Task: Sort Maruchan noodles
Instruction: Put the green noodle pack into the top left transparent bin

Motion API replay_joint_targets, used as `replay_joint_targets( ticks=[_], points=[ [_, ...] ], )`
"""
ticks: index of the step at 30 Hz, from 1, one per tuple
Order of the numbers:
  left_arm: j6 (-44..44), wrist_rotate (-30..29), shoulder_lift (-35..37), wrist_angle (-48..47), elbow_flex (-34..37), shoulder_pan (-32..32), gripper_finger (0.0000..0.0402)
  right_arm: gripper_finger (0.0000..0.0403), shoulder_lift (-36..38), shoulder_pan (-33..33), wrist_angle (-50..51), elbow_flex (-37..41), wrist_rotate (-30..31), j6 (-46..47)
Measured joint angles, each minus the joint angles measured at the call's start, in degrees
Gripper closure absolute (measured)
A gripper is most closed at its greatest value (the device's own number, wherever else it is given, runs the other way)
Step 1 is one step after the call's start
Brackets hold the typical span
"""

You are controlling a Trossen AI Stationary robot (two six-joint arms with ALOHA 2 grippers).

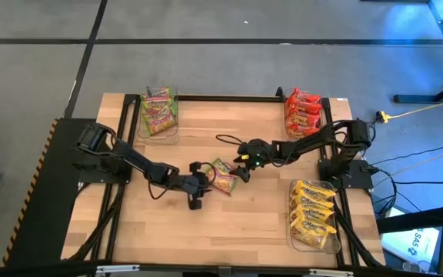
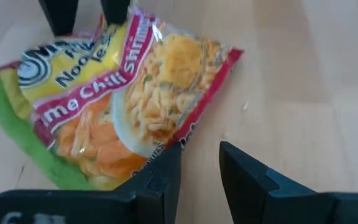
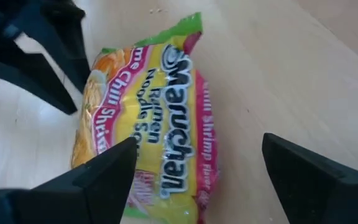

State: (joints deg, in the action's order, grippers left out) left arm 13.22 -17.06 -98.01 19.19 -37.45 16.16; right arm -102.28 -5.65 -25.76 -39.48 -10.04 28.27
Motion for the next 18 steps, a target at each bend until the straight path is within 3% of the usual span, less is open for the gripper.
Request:
replay_joint_targets(
  ticks=[8,14,18],
  points=[
    [0.2,-1.9,-4.6,2.3,0.0,-0.1,0.0298,0.0094,0.0,0.0,0.6,0.0,-1.2,0.0],
    [0.2,-2.0,-4.7,2.3,-0.1,-0.4,0.0298,0.0095,0.0,0.0,-1.3,0.0,-5.9,0.0],
    [0.2,-1.1,-4.7,2.2,-0.1,-1.2,0.0298,0.0095,-0.5,0.0,-1.2,0.0,-5.0,1.3]
  ],
)
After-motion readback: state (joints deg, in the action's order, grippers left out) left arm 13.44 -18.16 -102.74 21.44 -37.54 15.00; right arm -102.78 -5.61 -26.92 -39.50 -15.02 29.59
